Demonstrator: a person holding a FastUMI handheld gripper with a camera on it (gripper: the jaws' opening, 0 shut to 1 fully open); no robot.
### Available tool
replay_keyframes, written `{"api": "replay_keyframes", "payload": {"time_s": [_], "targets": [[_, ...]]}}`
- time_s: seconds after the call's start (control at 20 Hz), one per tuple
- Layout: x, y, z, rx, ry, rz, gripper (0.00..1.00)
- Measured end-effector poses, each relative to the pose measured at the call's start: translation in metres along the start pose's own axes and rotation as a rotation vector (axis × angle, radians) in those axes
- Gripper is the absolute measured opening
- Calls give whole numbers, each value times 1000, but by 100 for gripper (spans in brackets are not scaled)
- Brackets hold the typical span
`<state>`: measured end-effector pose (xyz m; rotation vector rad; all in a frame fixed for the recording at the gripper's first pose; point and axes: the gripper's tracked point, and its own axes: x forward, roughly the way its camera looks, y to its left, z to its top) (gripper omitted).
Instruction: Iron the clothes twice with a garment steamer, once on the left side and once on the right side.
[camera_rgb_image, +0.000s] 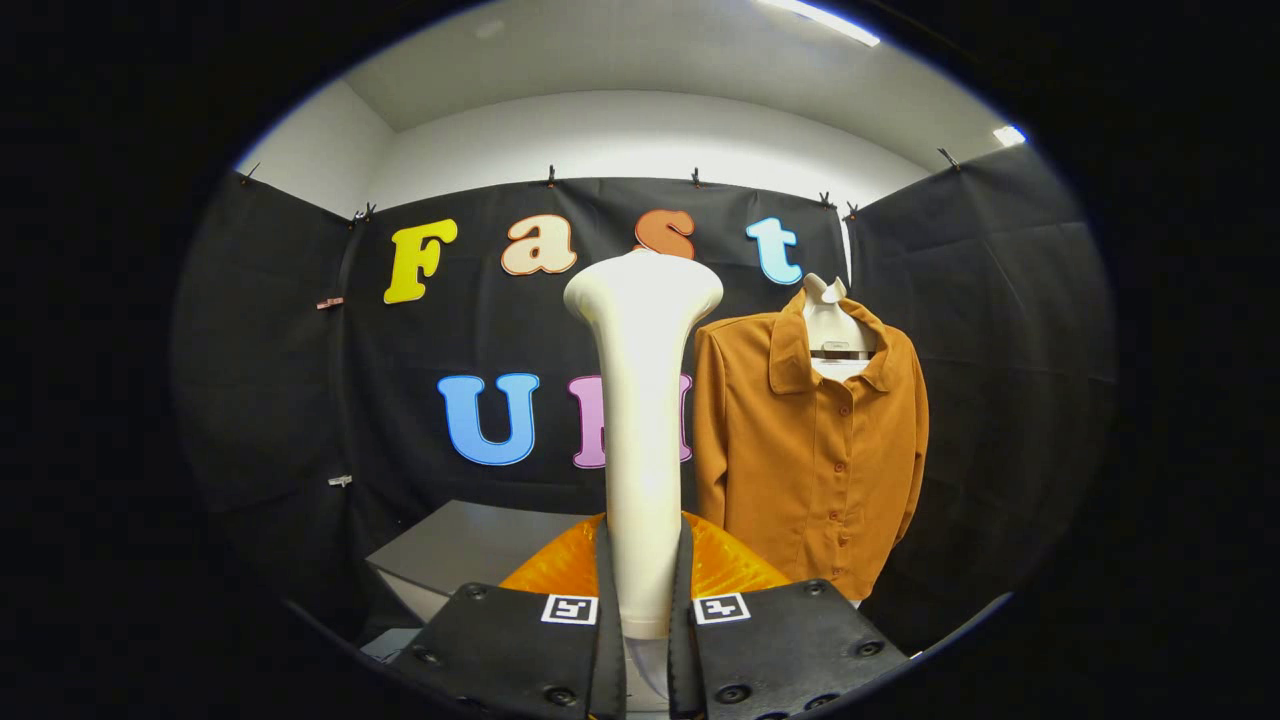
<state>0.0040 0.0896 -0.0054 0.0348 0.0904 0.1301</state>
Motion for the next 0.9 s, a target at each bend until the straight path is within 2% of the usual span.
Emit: {"api": "replay_keyframes", "payload": {"time_s": [0.9], "targets": [[-1,9,-7,-2,17,11,20]]}}
